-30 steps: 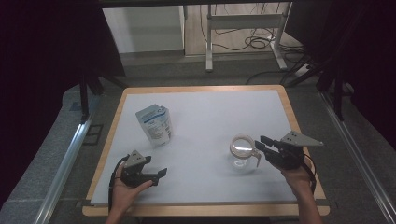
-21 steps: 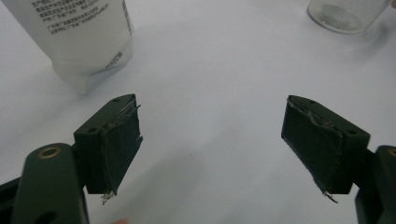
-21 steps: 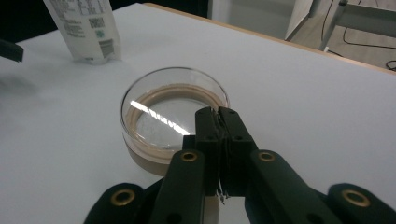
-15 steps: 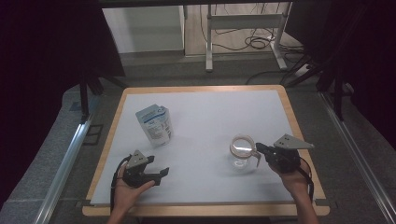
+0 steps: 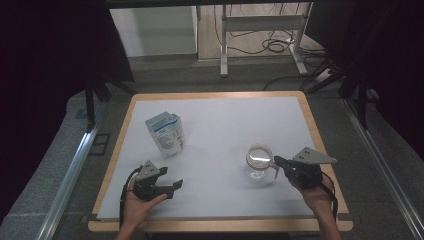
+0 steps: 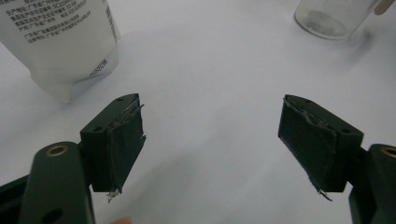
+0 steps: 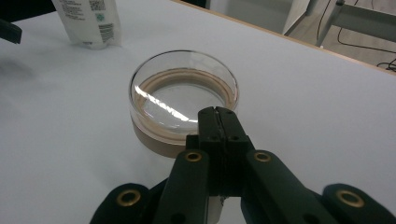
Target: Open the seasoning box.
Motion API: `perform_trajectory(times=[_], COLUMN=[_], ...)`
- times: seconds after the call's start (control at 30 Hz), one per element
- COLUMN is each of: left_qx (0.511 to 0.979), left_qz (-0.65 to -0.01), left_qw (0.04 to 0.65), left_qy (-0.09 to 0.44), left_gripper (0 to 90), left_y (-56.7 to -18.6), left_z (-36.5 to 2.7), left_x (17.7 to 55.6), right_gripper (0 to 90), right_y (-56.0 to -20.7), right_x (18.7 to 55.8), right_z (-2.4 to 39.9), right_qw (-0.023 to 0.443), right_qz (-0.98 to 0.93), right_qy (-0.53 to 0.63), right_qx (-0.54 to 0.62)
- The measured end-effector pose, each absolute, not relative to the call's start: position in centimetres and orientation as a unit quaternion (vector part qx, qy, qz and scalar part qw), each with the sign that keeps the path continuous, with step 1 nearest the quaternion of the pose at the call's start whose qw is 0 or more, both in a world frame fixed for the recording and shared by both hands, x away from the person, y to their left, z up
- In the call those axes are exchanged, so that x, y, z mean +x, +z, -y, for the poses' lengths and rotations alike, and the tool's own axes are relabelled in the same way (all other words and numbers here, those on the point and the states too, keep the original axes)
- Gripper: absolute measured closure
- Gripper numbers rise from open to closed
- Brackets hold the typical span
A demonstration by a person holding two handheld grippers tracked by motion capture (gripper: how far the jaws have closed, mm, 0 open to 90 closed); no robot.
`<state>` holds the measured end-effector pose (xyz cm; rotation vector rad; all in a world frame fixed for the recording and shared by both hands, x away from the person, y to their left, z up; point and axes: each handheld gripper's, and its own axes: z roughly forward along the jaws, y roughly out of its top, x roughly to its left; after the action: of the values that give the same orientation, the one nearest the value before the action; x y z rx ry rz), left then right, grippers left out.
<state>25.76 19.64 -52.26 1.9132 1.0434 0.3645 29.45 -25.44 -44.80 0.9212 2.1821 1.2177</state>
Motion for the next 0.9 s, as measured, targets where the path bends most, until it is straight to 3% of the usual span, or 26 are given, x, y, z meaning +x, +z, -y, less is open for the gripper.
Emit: perform_trajectory(times=[0.9], left_qx=[0.774], left_qz=[-0.423], left_qw=[0.45], left_qy=[0.142], left_gripper=[22.7], left_y=[-52.39], left_z=[-19.49], left_x=[25.83], right_gripper=[90.0], right_y=[-45.34], right_x=[28.83], right_z=[25.41], right_qw=[0.25], right_qz=[-0.785], right_qy=[0.457], right_qx=[0.334])
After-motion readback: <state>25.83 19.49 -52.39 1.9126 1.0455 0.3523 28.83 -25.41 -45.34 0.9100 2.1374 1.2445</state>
